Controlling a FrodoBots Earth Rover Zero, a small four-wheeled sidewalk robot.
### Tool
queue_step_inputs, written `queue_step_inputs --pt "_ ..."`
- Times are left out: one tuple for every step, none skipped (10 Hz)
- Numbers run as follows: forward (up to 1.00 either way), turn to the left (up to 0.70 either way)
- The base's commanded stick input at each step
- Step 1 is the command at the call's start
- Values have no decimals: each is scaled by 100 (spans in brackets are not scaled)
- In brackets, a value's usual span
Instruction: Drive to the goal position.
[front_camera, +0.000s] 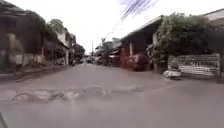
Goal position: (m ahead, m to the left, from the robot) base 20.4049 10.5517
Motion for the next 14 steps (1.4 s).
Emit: queue_step_inputs --pt "85 0" --pt "79 0" --pt "70 0" --pt "70 0" --pt "64 0" --pt "50 0" --pt "50 0" --pt "50 0" --pt "50 0" --pt "50 0" --pt "50 0" --pt "50 0" --pt "50 0" --pt "50 0"
